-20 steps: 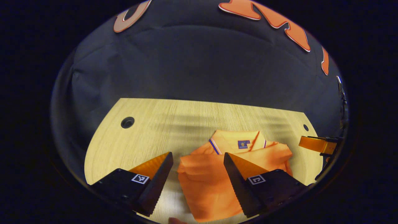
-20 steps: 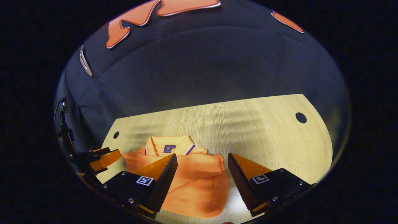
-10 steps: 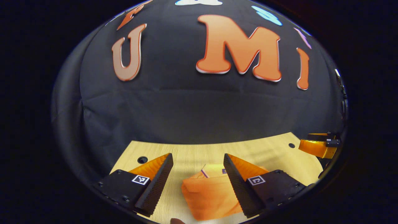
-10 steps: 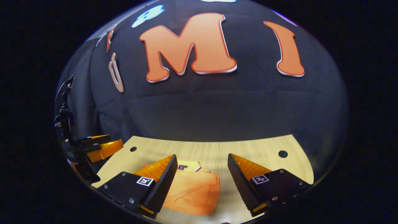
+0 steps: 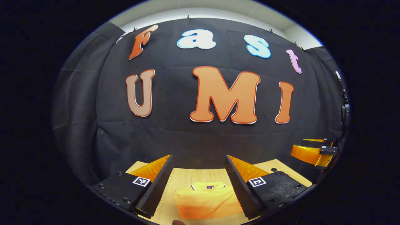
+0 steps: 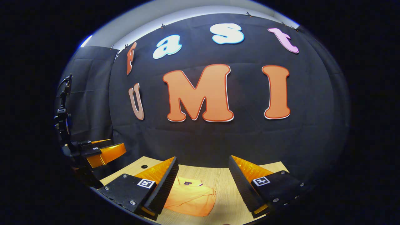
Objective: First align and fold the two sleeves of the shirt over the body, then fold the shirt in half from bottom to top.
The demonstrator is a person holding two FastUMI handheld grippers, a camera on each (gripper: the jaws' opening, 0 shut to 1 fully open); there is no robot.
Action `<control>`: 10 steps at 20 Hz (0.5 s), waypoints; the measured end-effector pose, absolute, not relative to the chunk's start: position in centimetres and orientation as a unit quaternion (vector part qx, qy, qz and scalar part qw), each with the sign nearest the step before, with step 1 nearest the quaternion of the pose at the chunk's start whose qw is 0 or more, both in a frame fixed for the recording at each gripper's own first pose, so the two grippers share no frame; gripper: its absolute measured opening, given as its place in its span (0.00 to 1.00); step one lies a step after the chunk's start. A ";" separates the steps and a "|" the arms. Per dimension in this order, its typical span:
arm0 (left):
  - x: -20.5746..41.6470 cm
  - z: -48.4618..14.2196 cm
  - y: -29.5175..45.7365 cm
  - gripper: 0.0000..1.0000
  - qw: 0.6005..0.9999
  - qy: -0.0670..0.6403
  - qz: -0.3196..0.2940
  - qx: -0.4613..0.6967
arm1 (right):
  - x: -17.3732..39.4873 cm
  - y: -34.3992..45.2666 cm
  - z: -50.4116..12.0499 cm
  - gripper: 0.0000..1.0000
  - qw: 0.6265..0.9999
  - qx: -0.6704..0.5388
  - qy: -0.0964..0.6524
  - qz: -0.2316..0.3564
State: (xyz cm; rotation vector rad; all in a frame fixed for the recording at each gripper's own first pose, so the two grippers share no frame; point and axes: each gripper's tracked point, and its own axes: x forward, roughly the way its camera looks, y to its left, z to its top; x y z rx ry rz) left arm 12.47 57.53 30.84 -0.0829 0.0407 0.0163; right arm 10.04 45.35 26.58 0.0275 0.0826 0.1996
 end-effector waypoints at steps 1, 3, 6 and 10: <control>11.4 31.3 57.7 0.98 0.999 0.016 0.013 -0.049 | 9.9 44.6 27.3 0.98 0.995 0.013 0.040 0.092; 9.5 31.7 58.5 0.98 0.998 0.014 0.031 -0.050 | 8.9 44.2 28.4 0.98 0.996 0.000 0.029 0.081; 6.7 31.9 59.4 0.98 0.996 0.012 0.043 -0.084 | 6.5 45.0 29.0 0.98 0.997 0.015 0.018 0.079; 4.1 31.5 61.5 0.95 0.997 -0.003 0.039 -0.063 | 3.4 46.3 28.7 0.98 0.997 0.021 0.006 0.075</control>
